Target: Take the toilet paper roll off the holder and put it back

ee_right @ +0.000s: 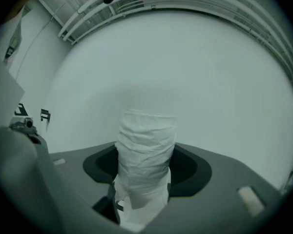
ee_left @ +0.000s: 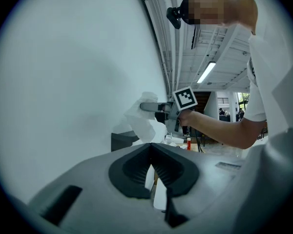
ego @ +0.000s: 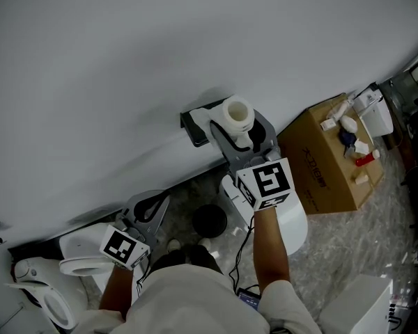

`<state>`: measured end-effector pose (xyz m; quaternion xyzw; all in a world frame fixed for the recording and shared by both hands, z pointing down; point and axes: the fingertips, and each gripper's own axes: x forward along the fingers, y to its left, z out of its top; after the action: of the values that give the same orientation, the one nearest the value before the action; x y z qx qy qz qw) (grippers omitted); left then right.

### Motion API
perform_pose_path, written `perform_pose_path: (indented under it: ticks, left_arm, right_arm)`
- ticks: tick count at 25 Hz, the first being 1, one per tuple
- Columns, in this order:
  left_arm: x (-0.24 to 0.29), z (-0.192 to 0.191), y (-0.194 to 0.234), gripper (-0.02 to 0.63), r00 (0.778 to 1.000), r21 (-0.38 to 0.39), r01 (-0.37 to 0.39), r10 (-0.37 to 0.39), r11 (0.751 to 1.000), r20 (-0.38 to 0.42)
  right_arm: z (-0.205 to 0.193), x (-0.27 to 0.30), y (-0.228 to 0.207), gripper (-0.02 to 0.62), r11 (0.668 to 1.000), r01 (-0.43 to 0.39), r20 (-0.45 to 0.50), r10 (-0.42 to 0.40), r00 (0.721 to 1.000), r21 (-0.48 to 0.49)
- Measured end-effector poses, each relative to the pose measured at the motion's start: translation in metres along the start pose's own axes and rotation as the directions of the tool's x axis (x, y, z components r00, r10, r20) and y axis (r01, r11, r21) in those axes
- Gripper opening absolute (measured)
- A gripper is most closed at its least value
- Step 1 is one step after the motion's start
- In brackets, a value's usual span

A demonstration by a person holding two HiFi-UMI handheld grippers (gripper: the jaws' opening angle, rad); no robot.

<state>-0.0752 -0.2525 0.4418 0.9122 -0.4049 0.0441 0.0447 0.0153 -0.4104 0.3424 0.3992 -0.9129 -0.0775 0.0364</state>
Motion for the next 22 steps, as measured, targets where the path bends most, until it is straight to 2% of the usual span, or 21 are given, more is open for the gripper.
perform_pose_path:
  ticks: [4, 8, 13, 22]
  left_arm:
    - [0.001, 0.001, -0.002, -0.002, 1.0, -0.001, 0.003, -0.003, 1.0, 0.004]
    - [0.002, 0.002, -0.003, -0.002, 1.0, -0.003, 0.006, -0.006, 1.0, 0.009]
    - [0.002, 0.004, -0.004, -0.002, 1.0, -0.005, 0.019, -0.019, 1.0, 0.017]
    - [0.003, 0.002, -0.005, -0.002, 1.0, -0.007, 0.025, -0.025, 1.0, 0.018]
  right_arm:
    - [0.03, -0.041, 0.015, 0.285, 0.999, -0.023, 0.049, 0.025, 0.998, -0.041]
    - [0.041, -0.087, 0.033, 0.285, 0.999, -0.05, 0.06, 0.051, 0.997, -0.017]
    - [0.04, -0.129, 0.064, 0.285, 0.996, -0.091, 0.007, 0.091, 0.996, 0.008]
    - [0.017, -0.169, 0.075, 0.284, 0.996, -0.056, -0.078, 0.062, 0.995, 0.069]
